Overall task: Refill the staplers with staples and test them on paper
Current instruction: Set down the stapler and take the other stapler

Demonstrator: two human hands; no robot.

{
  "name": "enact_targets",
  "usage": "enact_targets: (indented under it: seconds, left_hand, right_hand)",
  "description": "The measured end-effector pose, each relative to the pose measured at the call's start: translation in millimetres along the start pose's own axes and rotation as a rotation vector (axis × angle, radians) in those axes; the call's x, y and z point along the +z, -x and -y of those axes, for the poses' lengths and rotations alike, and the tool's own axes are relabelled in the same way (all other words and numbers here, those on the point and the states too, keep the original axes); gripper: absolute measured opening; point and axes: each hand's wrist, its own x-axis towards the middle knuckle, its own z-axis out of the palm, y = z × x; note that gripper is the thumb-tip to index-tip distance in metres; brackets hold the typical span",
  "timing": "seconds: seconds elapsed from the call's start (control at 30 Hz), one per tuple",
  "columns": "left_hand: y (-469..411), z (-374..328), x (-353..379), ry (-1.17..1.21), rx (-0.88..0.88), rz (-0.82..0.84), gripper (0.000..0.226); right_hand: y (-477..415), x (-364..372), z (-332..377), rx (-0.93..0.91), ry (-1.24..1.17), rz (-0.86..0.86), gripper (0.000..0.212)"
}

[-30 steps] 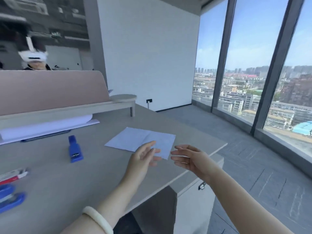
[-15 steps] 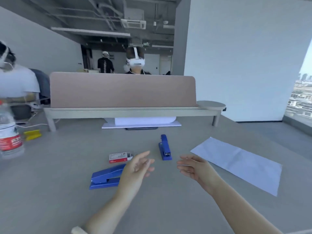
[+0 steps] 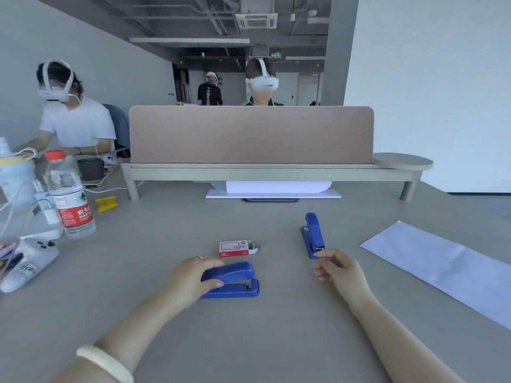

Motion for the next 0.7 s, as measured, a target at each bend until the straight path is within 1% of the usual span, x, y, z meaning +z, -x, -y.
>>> enact_targets:
  seconds: [0.07,0.13,0.2,0.27,0.33,0.4,0.47,0.53,0.7]
  left_hand:
    - [-3.9,2.5,0.5,-0.022,0.018,-0.005,0.022]
    - [-9.1,6.2,-1.7,0.057,0.013,-0.075,0.008]
    - [-16.3,12.3,-7.1,0.094,-0.037,-0.209,0.019]
    - [-26.3,21.1,-16.3,0.071,-0.113,-0.347,0.01]
    - [-38.5,31.1,-23.8,0.072,-0.208,-0.458,0.016]
    - [-51.7,41.0,-26.1,0.065,-0.295,-0.533,0.022]
    - [-64.9,47.5,-20.8,0.035,-0.373,-0.551,0.027]
    - [-76.7,46.9,-10.8,0.015,-0.431,-0.519,0.03]
    - [-97.6,36.0,8.8,-0.006,-0.463,-0.472,0.029]
  right_hand:
    - [-1.8,-3.1,-1.3,-0.002,0.005,-0.011,0.027]
    - [-3.3,-4.0,-3.2,0.0,0.006,-0.02,0.025]
    - [-3.9,-3.2,-5.4,-0.001,0.013,-0.022,0.023]
    - [-4.5,-2.1,-7.5,-0.005,0.038,-0.019,0.024]
    - [-5.6,-1.5,-9.2,-0.003,0.055,-0.02,0.023]
    - [-6.9,-1.1,-10.0,-0.002,0.052,-0.04,0.022]
    - [-9.0,-0.9,-9.2,-0.026,0.074,-0.088,0.018]
    - [-11.1,-2.0,-6.8,-0.054,0.124,-0.137,0.013]
    - [-14.0,-2.5,-7.1,-0.029,0.147,-0.148,0.018]
